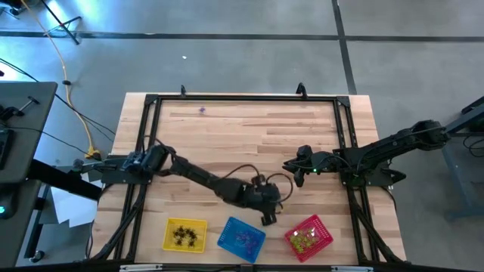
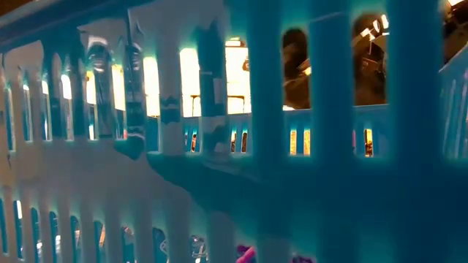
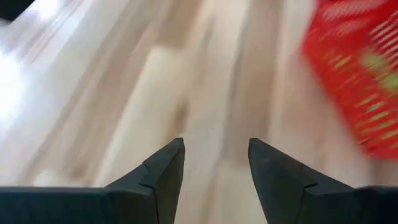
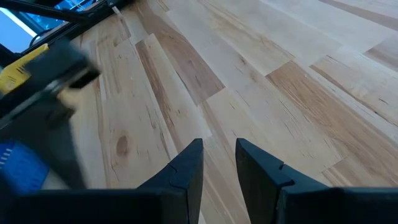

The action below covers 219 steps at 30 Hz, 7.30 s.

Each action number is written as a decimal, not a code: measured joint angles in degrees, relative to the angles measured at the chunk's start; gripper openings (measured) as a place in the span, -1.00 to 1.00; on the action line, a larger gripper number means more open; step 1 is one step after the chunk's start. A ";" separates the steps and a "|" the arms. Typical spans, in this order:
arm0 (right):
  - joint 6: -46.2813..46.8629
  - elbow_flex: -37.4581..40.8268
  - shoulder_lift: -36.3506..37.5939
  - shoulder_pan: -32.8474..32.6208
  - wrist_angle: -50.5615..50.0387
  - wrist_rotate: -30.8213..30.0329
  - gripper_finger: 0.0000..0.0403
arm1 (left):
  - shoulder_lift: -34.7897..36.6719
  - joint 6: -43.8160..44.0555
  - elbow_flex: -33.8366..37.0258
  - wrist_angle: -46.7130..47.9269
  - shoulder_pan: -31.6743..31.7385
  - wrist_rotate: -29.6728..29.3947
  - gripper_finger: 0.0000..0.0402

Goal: Sort Halloween decoration
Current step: Put the violet spider toy into the blue bin, then return to Home Position

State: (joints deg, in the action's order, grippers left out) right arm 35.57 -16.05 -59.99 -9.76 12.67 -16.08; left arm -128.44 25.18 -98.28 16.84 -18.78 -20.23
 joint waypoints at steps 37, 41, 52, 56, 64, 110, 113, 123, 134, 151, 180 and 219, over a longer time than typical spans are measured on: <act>0.00 0.02 0.02 0.02 -1.05 0.00 -0.55 | 34.23 7.38 50.20 -12.42 41.40 7.52 -0.15; 0.00 0.02 0.04 0.01 -0.95 -0.01 -0.55 | 35.01 7.13 51.73 -12.25 47.25 12.60 -0.15; 0.00 0.02 0.04 0.00 -1.27 -0.02 -0.55 | 41.76 6.20 54.53 -5.93 57.10 10.69 -0.15; 0.00 0.02 0.04 0.00 -1.25 -0.01 -0.55 | 42.47 6.16 54.53 -5.61 59.86 7.55 -0.15; 0.00 0.02 0.04 0.01 -1.25 0.00 -0.55 | 42.34 4.11 54.53 -6.30 63.58 9.13 -0.15; 0.02 0.02 0.07 0.00 -1.25 -0.01 -0.55 | 25.29 3.08 47.04 -5.58 65.20 8.08 -0.72; 0.01 0.02 0.07 0.02 -1.25 -0.01 -0.55 | 25.27 2.78 47.03 -5.23 65.22 8.03 -0.94; 0.00 0.02 0.07 0.00 -1.25 -0.02 -0.55 | 26.04 1.70 47.10 -3.18 63.41 7.21 -1.00; 0.01 0.02 0.07 0.00 -1.25 -0.02 -0.55 | 36.18 1.19 47.30 3.28 59.20 12.95 -1.00; 0.00 0.02 0.07 0.02 -1.25 0.00 -0.55 | 45.49 15.84 47.21 0.55 10.00 5.63 -1.00; 0.01 0.02 0.07 0.00 -1.30 -0.01 -0.55 | 21.86 18.23 32.96 -21.07 -19.98 10.69 -0.99; 0.01 0.02 0.07 0.00 -1.31 0.00 -0.55 | 50.53 3.87 47.25 -1.99 -27.97 -17.75 -0.42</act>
State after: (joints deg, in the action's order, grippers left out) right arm 35.58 -16.03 -59.92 -9.76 11.35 -16.08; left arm -77.91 29.05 -51.03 14.85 -46.75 -37.99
